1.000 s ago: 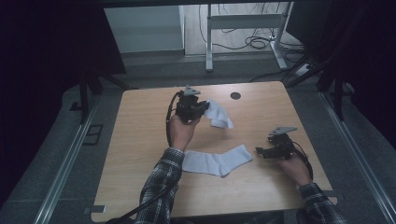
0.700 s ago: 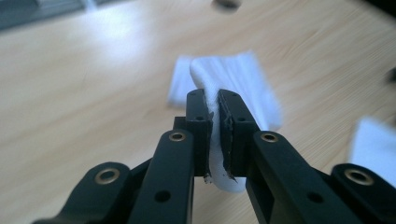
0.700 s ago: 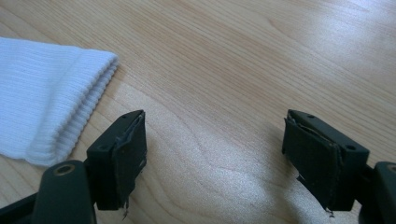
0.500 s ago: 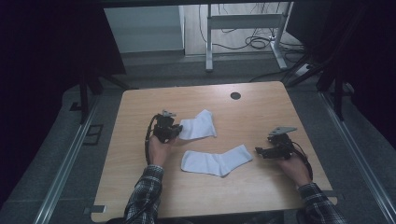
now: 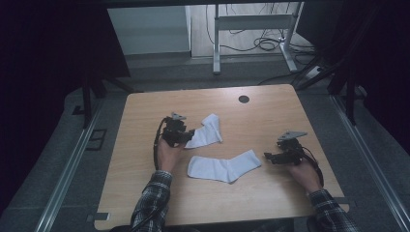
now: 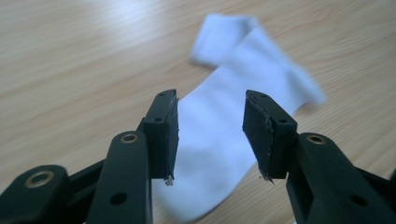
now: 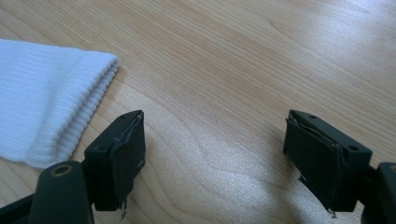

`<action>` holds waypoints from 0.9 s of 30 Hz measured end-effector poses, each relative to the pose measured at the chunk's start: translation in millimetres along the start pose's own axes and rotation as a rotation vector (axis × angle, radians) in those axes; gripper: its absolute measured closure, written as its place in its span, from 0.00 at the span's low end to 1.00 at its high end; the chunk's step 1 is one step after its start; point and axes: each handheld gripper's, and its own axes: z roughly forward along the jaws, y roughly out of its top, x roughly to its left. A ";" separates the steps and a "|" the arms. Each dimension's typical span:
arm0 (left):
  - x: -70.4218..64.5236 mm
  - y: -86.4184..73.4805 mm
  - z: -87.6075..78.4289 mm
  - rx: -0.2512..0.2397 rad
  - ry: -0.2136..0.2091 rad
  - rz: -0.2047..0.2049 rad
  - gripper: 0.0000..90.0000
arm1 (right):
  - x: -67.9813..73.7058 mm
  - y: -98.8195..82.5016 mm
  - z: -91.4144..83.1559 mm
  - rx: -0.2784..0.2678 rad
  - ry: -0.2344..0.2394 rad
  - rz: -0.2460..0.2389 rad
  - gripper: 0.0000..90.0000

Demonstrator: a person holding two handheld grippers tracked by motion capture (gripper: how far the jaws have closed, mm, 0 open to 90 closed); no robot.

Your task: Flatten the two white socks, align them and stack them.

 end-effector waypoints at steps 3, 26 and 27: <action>-17.3 9.8 12.7 0.001 -0.056 0.019 0.62 | 0.1 0.0 0.0 0.000 0.000 0.000 0.22; -57.3 10.3 71.3 0.109 -0.087 0.066 0.91 | -0.1 0.0 0.2 -0.002 0.003 -0.002 0.22; -56.3 13.1 65.9 0.087 -0.112 0.050 0.91 | -0.2 -0.1 0.2 -0.002 0.003 -0.003 0.22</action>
